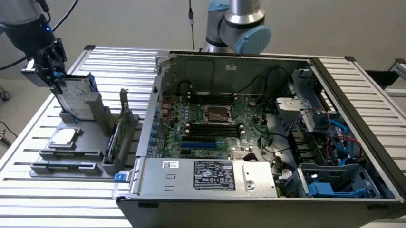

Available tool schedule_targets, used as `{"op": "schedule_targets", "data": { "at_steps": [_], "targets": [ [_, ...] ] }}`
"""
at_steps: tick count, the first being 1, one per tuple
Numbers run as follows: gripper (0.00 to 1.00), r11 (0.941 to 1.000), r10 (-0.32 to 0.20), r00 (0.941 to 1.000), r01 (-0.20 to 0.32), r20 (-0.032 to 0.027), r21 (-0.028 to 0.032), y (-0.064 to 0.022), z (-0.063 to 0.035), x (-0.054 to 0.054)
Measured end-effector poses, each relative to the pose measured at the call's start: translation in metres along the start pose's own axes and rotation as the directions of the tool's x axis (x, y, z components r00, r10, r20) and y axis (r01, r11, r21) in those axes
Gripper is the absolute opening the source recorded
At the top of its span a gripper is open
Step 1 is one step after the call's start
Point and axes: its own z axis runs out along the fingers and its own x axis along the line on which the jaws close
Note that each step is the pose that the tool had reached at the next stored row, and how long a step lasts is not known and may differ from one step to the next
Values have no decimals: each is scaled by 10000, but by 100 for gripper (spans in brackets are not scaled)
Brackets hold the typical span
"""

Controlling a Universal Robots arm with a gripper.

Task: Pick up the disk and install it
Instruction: 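Pick up the disk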

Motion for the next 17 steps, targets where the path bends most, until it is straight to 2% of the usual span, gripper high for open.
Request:
{"op": "schedule_targets", "data": {
  "at_steps": [17],
  "targets": [
    [56, 9998, 175, 9998, -175, 3, -16, 0, 5, -5]
  ]
}}
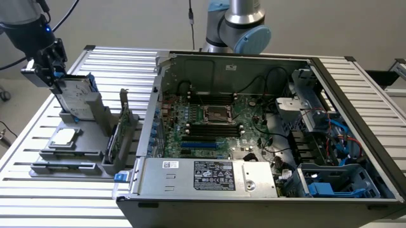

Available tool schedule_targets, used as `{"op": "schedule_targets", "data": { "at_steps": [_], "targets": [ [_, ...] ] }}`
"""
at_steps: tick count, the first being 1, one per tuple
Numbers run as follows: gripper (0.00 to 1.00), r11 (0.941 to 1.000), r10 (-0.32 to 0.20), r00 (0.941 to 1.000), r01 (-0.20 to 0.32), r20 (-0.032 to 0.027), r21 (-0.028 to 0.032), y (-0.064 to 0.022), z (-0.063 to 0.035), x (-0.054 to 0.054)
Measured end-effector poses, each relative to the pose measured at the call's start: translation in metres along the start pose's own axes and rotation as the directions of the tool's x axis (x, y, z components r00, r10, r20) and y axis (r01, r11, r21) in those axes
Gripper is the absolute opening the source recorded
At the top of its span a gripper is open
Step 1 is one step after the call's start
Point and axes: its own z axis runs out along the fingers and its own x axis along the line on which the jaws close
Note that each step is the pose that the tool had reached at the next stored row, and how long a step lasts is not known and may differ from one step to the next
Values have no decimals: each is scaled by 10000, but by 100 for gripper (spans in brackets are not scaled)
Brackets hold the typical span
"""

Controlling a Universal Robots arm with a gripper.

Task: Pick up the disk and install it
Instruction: 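Pick up the disk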

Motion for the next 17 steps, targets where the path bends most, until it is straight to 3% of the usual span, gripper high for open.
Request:
{"op": "schedule_targets", "data": {
  "at_steps": [7, 10, 11, 17],
  "targets": [
    [56, 10000, 1, 10000, -1, 1, 2, 0, 6, -1],
    [54, 10000, 0, 10000, 0, 1, 1, 0, 7, -2],
    [47, 10000, 1, 10000, -1, 1, 2, 0, 8, -2],
    [47, 10000, 1, 10000, -1, 1, 2, 0, 12, -2]
  ]
}}
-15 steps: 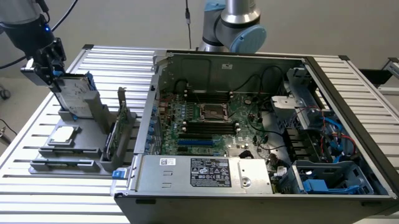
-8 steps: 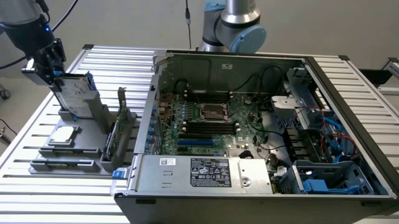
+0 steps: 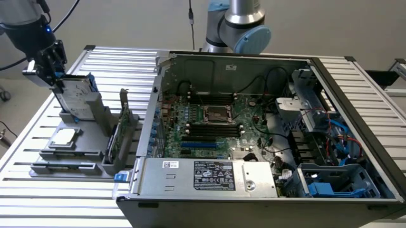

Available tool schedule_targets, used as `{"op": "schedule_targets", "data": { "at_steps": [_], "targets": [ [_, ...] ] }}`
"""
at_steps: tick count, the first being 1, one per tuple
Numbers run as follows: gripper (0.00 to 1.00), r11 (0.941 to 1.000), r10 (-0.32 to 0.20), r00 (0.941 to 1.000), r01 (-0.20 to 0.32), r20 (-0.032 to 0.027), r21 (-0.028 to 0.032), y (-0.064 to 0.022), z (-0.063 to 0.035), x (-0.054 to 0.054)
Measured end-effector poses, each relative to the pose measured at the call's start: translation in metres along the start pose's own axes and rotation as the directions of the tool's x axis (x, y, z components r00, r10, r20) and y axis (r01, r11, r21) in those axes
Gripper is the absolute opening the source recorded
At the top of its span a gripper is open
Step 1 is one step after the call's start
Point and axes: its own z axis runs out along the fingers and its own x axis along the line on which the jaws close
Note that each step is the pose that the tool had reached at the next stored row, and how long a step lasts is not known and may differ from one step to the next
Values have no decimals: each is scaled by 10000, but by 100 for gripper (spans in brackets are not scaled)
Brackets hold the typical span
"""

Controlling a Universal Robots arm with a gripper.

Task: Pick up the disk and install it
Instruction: 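Pick up the disk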

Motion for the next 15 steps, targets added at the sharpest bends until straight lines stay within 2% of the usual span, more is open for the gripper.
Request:
{"op": "schedule_targets", "data": {
  "at_steps": [10, 13, 14, 15],
  "targets": [
    [47, 10000, 0, 10000, 0, 0, 1, 0, 7, -5],
    [45, 10000, 0, 10000, 0, -1, 0, 0, 7, -5],
    [38, 10000, -1, 10000, 1, 0, 0, -1, 7, -5],
    [38, 10000, 0, 10000, 0, 0, -1, 0, 7, -6]
  ]
}}
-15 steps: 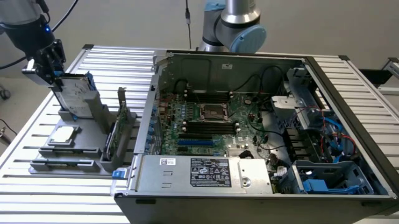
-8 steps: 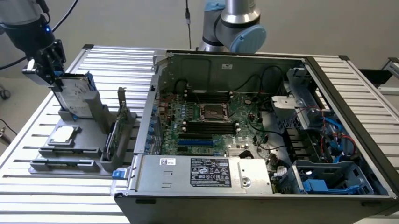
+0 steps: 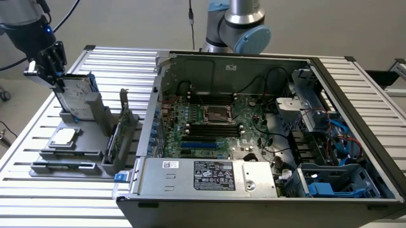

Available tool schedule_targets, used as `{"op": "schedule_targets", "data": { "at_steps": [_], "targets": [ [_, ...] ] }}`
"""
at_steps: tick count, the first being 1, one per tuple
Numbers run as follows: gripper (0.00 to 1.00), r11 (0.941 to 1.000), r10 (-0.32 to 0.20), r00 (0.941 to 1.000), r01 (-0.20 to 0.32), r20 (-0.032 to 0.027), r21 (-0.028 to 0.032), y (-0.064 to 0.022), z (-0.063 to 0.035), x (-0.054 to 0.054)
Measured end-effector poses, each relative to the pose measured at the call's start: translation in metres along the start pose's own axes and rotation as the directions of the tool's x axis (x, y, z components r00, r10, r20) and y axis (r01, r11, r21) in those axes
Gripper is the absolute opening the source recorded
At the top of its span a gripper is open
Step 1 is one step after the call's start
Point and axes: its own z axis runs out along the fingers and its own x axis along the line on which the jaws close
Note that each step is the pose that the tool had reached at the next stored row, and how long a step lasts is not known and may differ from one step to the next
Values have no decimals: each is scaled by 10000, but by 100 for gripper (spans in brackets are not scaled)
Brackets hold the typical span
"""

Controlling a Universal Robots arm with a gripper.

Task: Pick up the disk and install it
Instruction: 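Pick up the disk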

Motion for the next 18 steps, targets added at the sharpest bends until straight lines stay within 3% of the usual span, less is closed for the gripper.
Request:
{"op": "schedule_targets", "data": {
  "at_steps": [18],
  "targets": [
    [33, 10000, 0, 10000, 0, 1, 1, 2, 0, 34]
  ]
}}
